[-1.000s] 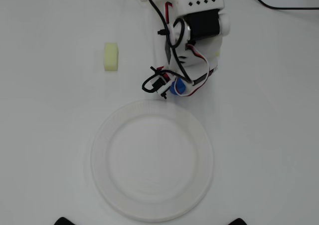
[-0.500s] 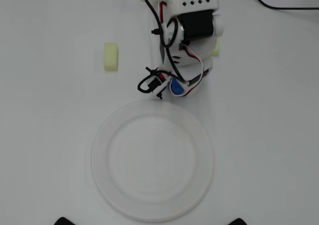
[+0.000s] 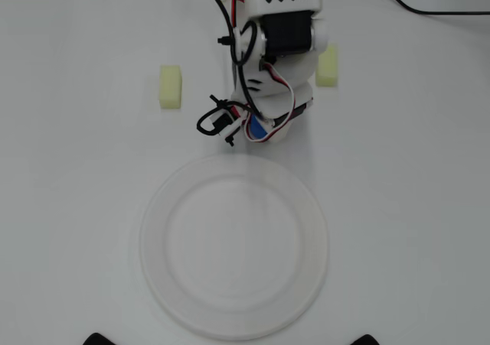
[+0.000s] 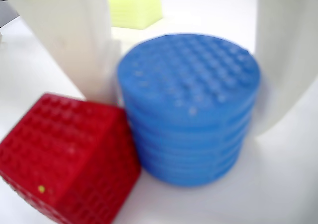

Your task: Grasp a blue block and put it in the dish.

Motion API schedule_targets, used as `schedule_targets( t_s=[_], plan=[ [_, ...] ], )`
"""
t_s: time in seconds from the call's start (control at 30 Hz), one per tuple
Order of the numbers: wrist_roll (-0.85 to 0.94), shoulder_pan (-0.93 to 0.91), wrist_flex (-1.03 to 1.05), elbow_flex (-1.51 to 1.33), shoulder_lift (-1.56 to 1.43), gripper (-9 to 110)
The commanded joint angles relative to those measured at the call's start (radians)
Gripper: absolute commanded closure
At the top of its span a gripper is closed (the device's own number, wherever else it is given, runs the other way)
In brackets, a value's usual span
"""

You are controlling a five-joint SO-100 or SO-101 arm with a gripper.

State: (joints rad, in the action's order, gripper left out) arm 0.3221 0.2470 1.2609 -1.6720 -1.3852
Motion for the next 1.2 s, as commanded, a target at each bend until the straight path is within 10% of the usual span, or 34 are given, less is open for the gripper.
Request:
schedule_targets(
  t_s=[0.0,0.47,0.63,0.93,1.17],
  plan=[
    [0.021,-0.012,0.008,0.009,-0.221,101],
    [-0.057,-0.149,0.04,0.973,0.327,101],
    [-0.069,-0.164,0.416,1.847,0.894,101],
    [-0.101,-0.158,0.555,1.844,0.923,101],
    [-0.132,-0.164,0.614,1.844,0.931,65]
  ],
)
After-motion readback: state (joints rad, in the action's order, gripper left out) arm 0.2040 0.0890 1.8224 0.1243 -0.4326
